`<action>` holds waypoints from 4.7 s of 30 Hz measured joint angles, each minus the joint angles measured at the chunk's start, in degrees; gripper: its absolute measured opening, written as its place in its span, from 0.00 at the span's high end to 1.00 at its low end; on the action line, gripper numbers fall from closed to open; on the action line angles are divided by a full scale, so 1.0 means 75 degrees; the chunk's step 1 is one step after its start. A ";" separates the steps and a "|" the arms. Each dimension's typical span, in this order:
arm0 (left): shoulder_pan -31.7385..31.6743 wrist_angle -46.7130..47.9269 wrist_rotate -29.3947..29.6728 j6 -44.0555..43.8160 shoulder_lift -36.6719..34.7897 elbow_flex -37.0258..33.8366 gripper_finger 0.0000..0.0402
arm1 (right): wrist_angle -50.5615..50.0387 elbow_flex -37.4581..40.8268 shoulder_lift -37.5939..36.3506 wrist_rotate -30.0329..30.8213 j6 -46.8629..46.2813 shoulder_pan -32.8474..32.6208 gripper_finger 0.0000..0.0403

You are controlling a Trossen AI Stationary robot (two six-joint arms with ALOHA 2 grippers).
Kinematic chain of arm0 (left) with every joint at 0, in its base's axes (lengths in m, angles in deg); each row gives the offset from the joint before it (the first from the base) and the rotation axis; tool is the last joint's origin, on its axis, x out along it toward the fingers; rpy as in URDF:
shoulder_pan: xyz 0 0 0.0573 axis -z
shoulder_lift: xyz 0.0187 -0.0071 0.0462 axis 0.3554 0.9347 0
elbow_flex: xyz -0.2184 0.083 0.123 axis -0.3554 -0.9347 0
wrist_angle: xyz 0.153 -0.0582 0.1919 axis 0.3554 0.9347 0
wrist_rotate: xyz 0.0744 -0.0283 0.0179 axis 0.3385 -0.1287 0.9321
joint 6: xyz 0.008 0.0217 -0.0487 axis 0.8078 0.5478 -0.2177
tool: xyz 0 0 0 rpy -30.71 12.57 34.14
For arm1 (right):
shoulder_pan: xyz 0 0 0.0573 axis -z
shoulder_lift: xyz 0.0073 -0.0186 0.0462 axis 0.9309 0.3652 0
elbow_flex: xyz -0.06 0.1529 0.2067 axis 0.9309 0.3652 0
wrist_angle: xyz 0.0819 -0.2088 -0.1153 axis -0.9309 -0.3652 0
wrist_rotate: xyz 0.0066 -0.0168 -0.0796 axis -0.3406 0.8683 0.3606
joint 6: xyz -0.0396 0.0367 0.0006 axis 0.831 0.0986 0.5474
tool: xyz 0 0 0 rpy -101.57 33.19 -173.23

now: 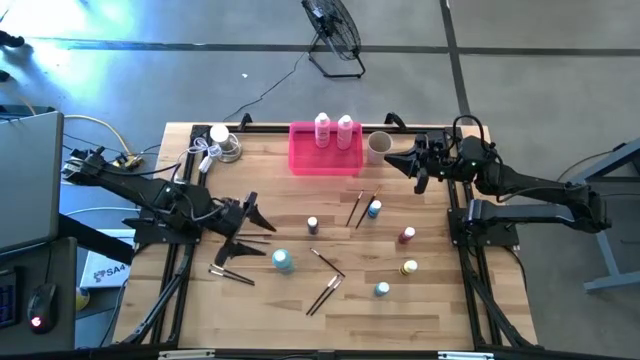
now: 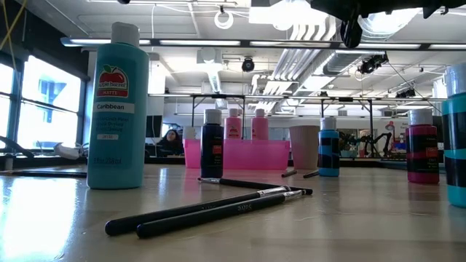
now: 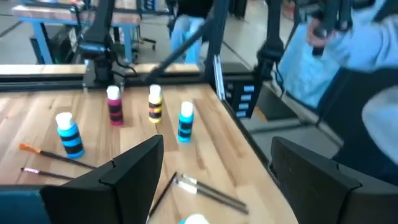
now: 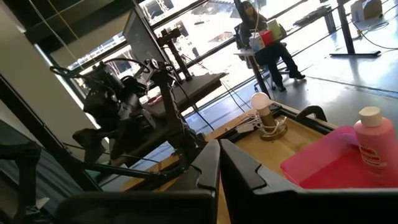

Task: Pick & Place Paint Supplies
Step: Put the big blue paint bottle into the pink bin

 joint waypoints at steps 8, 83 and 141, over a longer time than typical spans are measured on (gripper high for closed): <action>-0.0003 0.0879 0.0038 0.0399 0.0251 -0.0011 0.27 | 0.0000 0.0000 0.0000 0.0000 0.0003 -0.0001 0.99; -0.0003 0.0691 -0.0130 -0.0028 0.2407 0.0000 0.27 | -0.0297 -0.0003 0.0002 -0.0035 0.0070 0.0000 0.99; 0.0000 0.0398 -0.0204 -0.0030 0.2780 -0.0009 0.27 | -0.0352 -0.0003 0.0000 -0.0029 0.0073 0.0000 0.99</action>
